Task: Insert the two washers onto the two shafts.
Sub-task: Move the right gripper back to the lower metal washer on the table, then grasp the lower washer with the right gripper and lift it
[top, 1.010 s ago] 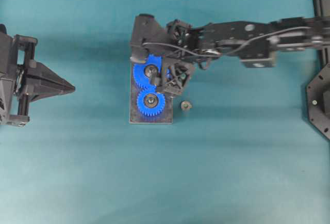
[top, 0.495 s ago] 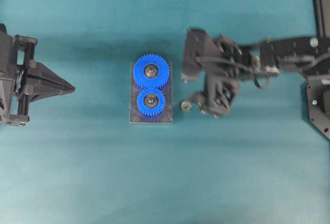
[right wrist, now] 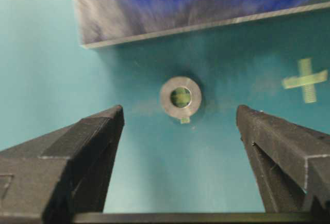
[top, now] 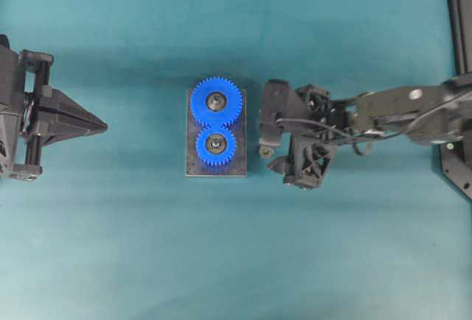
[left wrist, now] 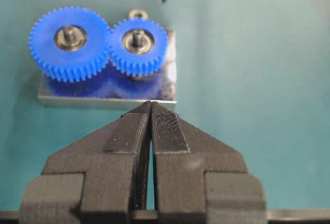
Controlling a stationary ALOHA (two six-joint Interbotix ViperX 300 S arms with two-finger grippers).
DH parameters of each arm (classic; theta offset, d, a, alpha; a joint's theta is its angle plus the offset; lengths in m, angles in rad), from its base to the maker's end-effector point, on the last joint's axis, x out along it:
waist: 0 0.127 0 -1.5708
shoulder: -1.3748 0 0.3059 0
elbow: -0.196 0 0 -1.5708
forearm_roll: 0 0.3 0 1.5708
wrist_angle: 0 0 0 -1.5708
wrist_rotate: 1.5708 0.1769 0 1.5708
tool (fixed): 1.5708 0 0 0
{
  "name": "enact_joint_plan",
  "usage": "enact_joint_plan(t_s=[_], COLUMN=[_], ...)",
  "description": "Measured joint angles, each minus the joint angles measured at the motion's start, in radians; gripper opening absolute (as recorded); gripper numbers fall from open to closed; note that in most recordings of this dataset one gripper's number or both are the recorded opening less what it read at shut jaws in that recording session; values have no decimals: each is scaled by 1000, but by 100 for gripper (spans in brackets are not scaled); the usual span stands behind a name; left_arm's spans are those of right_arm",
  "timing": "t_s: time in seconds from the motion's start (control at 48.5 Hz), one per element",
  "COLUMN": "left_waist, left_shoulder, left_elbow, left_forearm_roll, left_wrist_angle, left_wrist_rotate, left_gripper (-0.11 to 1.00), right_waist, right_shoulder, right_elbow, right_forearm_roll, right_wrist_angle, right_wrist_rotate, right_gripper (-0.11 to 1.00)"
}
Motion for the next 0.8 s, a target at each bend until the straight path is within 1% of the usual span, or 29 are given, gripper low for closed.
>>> enact_joint_plan(t_s=[0.392,0.804], left_waist=[-2,-2], left_shoulder=[0,2], left_elbow=[-5,-5], left_forearm_roll=[0,0], left_wrist_angle=[0,0], left_wrist_rotate=[0,-5], left_gripper=[0,0], right_waist=[-9,-14], right_shoulder=[58,81], right_elbow=[-12,-35], right_forearm_roll=[-2,-5], right_wrist_angle=[-20,-2], right_wrist_rotate=[0,15], right_gripper=[87,73])
